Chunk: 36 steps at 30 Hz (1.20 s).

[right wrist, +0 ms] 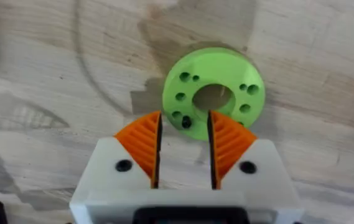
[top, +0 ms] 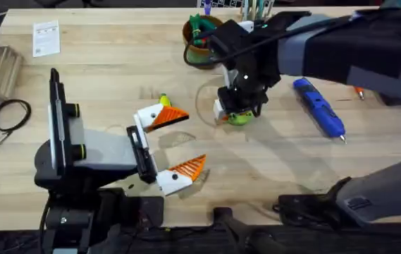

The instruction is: Pick up the gripper from the table and insert it into the empty holder that is missing its gripper. Then pick up a screw, insert it into the mounting hole, and use the screwdriver to tighten it. Finally, clean up the table by picking up the vegetable and placing it into the bucket.

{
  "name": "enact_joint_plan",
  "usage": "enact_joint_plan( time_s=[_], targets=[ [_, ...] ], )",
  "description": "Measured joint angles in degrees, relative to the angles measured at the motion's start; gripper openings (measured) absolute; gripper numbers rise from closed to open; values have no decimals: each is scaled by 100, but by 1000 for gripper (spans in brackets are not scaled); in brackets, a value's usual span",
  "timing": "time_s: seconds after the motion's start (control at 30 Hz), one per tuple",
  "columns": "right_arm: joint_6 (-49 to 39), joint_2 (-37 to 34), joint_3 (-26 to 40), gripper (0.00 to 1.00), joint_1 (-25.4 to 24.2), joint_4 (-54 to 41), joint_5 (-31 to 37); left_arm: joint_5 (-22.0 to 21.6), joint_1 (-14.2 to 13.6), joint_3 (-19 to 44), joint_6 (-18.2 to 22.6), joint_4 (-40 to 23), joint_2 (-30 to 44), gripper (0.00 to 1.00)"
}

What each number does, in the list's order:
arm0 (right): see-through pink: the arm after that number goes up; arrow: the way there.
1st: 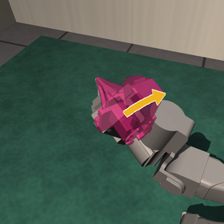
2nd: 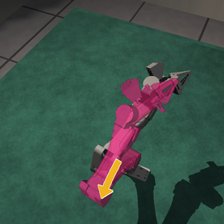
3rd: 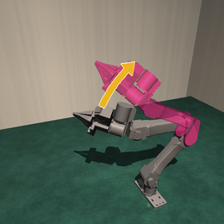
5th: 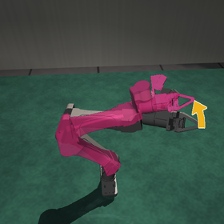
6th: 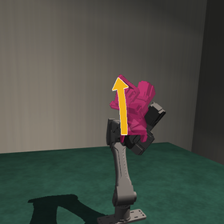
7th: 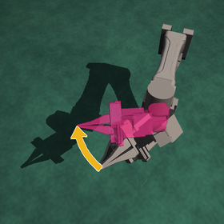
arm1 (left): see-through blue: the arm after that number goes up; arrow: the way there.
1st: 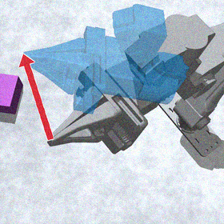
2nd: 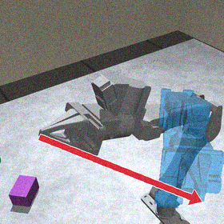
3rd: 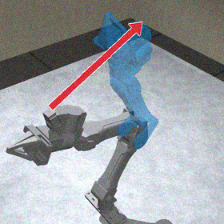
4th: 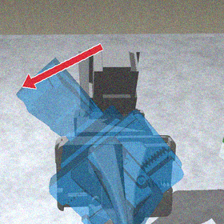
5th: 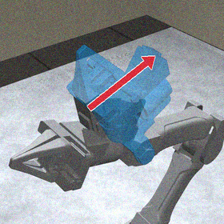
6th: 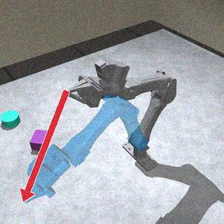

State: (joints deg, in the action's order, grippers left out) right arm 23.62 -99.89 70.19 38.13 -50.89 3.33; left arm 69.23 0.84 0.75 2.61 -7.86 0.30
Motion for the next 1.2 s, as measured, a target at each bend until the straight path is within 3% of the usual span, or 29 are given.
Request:
enact_joint_plan(
  time_s=[0.23,0.9,1.2],
  targets=[
    [0,-57,0,355,0,13,2,0,0,0,0,0,2,986],
    [12,-57,0,13,0,23,0,0,0,0,0,0,2,986],
    [17,-57,0,7,0,32,20,0,0,0,0,0,0,986]
  ],
)
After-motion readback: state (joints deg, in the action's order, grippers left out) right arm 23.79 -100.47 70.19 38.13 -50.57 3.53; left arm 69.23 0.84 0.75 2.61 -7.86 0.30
